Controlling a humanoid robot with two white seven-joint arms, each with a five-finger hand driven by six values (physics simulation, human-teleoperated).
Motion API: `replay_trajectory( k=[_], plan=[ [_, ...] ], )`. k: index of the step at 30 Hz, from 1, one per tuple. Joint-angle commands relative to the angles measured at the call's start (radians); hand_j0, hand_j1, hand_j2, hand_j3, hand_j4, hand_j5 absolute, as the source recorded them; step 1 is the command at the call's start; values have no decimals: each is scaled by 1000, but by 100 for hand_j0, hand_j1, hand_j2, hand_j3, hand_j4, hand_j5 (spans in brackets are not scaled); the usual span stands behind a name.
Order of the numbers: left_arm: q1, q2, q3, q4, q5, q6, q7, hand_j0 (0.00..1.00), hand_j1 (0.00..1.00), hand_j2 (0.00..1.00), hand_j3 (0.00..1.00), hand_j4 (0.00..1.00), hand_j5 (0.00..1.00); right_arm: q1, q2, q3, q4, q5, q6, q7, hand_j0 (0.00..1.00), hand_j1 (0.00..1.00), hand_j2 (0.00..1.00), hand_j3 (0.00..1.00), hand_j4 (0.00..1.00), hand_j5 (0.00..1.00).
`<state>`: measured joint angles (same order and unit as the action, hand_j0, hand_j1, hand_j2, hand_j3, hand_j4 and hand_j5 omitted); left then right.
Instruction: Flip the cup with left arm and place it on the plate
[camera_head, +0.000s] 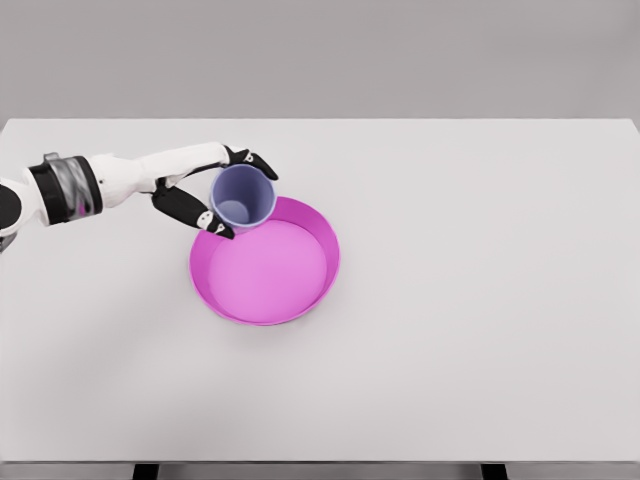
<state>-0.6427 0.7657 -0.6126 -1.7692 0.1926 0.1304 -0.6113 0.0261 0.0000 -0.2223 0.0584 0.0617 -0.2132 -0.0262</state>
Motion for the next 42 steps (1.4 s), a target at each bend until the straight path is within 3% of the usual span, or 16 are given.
replay_trajectory(
  k=[1,12,23,32,37,42],
  plan=[
    [0,-2,1,-1,16,-9,0,74,74,74,74,74,74,0,0,0,0,0,0,0,100,100,100,100,100,100],
    [61,-13,-2,-3,39,-54,0,74,74,74,74,74,74,0,0,0,0,0,0,0,100,100,100,100,100,100],
    [66,-51,-61,-1,37,-71,0,75,75,75,75,75,75,0,0,0,0,0,0,0,100,100,100,100,100,100],
    [74,-56,-68,7,-2,-72,0,76,76,76,76,76,76,0,0,0,0,0,0,0,100,100,100,100,100,100],
    [74,-77,-76,13,-87,-69,0,77,77,77,77,77,77,0,0,0,0,0,0,0,100,100,100,100,100,100],
    [74,-75,-76,13,-87,-69,0,78,78,78,78,78,78,0,0,0,0,0,0,0,100,100,100,100,100,100]
  ],
)
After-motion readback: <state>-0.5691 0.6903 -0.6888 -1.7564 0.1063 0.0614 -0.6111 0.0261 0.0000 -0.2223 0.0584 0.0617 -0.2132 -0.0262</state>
